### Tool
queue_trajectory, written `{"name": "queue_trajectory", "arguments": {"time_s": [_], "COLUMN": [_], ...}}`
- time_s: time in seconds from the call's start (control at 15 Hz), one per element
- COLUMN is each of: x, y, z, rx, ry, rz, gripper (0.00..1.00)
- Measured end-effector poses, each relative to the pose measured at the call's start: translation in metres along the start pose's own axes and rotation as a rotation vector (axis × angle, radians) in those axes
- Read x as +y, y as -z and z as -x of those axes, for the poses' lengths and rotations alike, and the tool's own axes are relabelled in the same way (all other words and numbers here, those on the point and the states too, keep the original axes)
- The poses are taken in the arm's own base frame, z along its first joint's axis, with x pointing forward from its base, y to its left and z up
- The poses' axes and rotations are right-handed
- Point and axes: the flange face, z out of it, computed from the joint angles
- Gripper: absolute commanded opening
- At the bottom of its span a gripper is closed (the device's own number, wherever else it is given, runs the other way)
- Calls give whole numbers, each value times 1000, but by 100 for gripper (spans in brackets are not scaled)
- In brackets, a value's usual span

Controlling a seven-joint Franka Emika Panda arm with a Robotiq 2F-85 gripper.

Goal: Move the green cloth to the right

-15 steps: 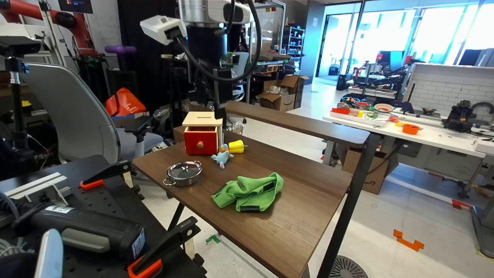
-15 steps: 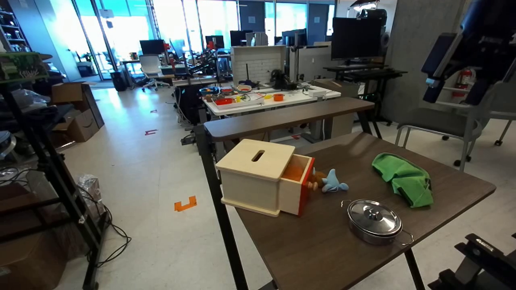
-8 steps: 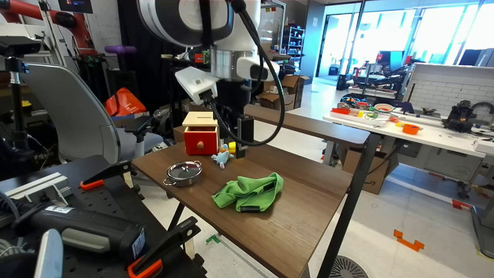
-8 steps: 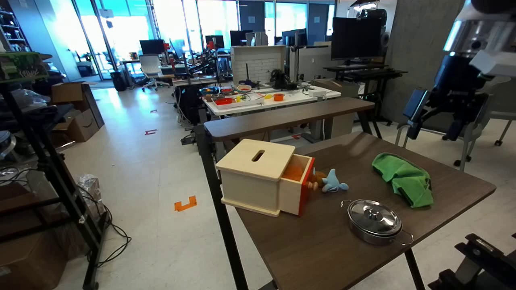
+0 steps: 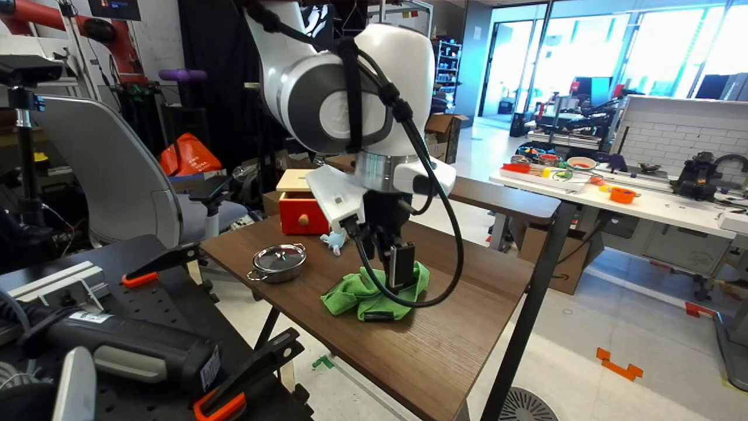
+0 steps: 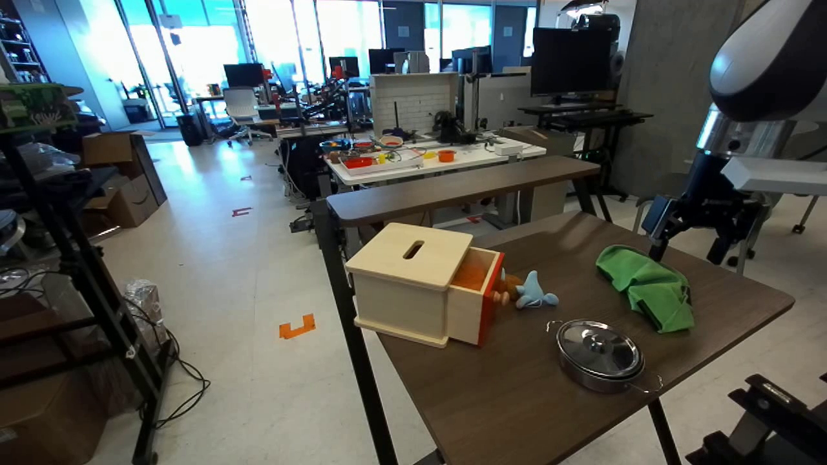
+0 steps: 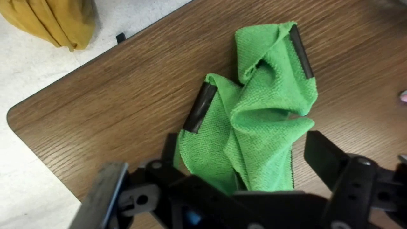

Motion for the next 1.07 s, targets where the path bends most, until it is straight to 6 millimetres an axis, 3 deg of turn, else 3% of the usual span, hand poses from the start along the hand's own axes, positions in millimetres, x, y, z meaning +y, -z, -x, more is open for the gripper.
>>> {"name": "queue_trajectory", "arguments": {"time_s": [0.6,1.07], "x": [-10,-10], "y": [-61,-73], "z": [-19,-36], "rx": [-34,-16], "ry": [5,0], "rz": [-13,-15], "gripper": [100,100]}}
